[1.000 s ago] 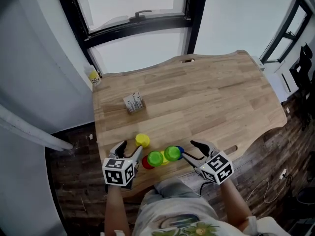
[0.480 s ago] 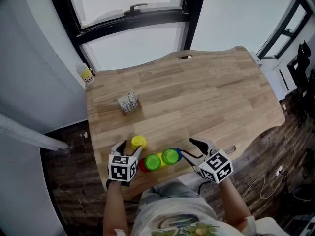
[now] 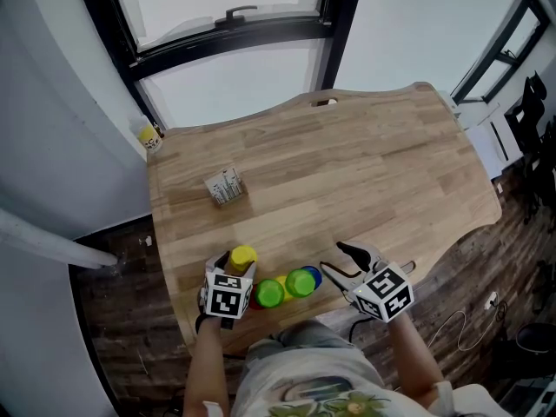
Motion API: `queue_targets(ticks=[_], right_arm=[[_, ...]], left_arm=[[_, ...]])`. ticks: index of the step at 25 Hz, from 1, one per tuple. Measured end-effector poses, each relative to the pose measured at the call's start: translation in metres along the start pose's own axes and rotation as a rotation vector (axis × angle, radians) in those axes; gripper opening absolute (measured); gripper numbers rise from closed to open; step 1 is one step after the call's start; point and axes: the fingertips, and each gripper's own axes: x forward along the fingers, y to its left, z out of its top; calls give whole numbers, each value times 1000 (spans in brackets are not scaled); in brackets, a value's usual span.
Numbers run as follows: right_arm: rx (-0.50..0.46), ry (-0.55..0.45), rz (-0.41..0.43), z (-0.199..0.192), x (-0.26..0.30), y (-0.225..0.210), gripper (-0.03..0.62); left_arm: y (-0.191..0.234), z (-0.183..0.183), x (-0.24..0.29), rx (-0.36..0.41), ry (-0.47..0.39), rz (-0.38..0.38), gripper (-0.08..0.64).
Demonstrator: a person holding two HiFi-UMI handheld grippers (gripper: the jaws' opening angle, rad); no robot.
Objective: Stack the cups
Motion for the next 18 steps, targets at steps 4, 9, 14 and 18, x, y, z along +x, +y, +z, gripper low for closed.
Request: queue_targets(ticks=[4, 9, 14, 18], right_arm=[[-3, 2, 1, 1, 1, -1, 225], [-6, 3, 3, 0, 0, 1, 225], [-4, 1, -1, -3, -4, 1, 225], [-5, -11, -3, -2, -8, 4, 224]], left_arm=[[3, -5, 5, -8, 15, 27, 231], [4, -4, 5, -11, 10, 38, 221], [5, 0, 0, -8, -11, 51, 221], [6, 2, -6, -7, -19, 65, 221]])
